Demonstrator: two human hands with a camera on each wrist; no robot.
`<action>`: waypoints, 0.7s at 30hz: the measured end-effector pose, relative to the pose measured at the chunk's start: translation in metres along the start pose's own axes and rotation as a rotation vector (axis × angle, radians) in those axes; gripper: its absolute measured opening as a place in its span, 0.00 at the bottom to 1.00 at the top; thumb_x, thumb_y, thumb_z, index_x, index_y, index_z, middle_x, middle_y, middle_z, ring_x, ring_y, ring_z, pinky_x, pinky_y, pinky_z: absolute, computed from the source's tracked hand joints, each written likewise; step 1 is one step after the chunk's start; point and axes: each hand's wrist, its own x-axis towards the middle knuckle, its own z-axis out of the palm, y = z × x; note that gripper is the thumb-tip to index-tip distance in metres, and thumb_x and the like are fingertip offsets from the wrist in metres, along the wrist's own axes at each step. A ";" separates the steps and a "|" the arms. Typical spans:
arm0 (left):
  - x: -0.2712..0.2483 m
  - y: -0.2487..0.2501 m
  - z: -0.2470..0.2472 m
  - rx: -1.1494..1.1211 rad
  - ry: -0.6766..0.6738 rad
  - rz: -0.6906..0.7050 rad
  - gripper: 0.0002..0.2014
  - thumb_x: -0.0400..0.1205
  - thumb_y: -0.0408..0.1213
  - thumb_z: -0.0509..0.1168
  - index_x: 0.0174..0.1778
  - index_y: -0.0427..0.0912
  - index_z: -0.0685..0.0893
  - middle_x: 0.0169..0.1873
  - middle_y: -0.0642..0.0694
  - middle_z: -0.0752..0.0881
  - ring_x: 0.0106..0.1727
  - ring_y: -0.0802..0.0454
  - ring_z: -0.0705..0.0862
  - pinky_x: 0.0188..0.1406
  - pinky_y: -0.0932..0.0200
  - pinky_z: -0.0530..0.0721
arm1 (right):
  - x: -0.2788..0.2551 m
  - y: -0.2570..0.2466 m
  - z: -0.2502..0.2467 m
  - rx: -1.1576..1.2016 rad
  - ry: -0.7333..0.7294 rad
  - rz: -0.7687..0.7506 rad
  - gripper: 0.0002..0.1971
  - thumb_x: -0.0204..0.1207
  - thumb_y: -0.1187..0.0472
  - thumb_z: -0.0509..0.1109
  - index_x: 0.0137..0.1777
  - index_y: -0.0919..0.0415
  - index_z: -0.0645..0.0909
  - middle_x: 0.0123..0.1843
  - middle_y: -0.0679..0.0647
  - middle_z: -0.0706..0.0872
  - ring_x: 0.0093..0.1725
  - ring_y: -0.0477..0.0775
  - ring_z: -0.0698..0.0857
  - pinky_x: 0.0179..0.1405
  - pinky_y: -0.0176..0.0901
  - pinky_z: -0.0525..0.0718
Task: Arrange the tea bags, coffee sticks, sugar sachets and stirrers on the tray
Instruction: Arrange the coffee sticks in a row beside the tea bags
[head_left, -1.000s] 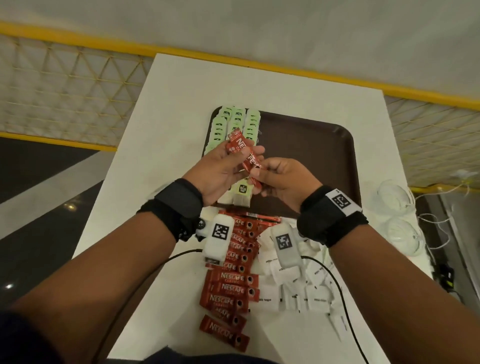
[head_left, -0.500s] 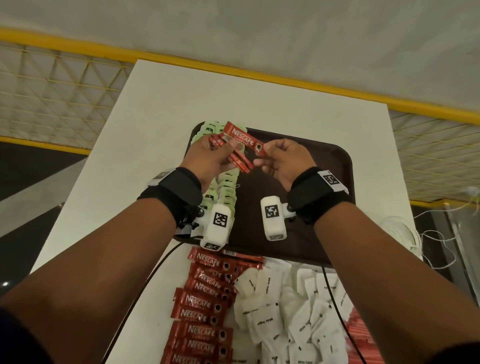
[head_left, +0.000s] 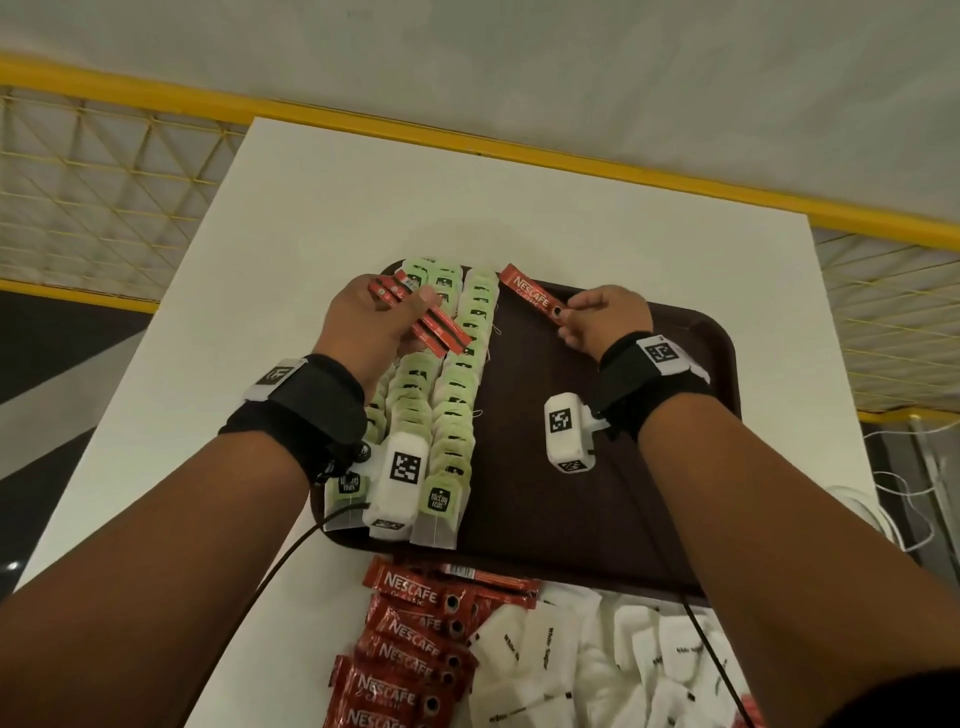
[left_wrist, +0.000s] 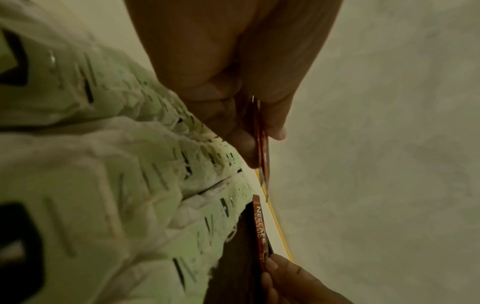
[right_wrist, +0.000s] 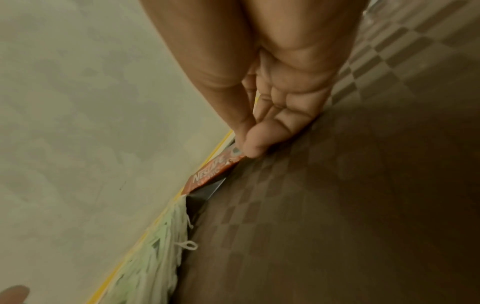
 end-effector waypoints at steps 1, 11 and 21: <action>0.000 0.001 0.000 -0.001 -0.003 -0.003 0.20 0.79 0.43 0.75 0.58 0.32 0.80 0.50 0.36 0.91 0.51 0.37 0.91 0.51 0.42 0.90 | 0.004 -0.001 -0.002 -0.063 0.005 -0.020 0.04 0.77 0.69 0.72 0.48 0.60 0.84 0.38 0.57 0.88 0.33 0.48 0.87 0.35 0.36 0.89; 0.001 0.000 0.008 0.051 -0.041 0.012 0.19 0.79 0.45 0.74 0.56 0.33 0.83 0.48 0.39 0.92 0.49 0.41 0.92 0.49 0.46 0.91 | 0.011 -0.001 -0.006 -0.229 0.033 -0.083 0.06 0.73 0.63 0.78 0.42 0.55 0.82 0.35 0.55 0.90 0.34 0.51 0.91 0.46 0.51 0.92; -0.012 0.005 0.025 0.004 -0.059 0.025 0.14 0.80 0.41 0.74 0.54 0.39 0.80 0.47 0.39 0.91 0.46 0.46 0.92 0.40 0.56 0.89 | -0.025 -0.016 -0.007 -0.362 -0.058 -0.279 0.13 0.77 0.43 0.71 0.40 0.51 0.81 0.43 0.54 0.89 0.44 0.53 0.87 0.47 0.49 0.86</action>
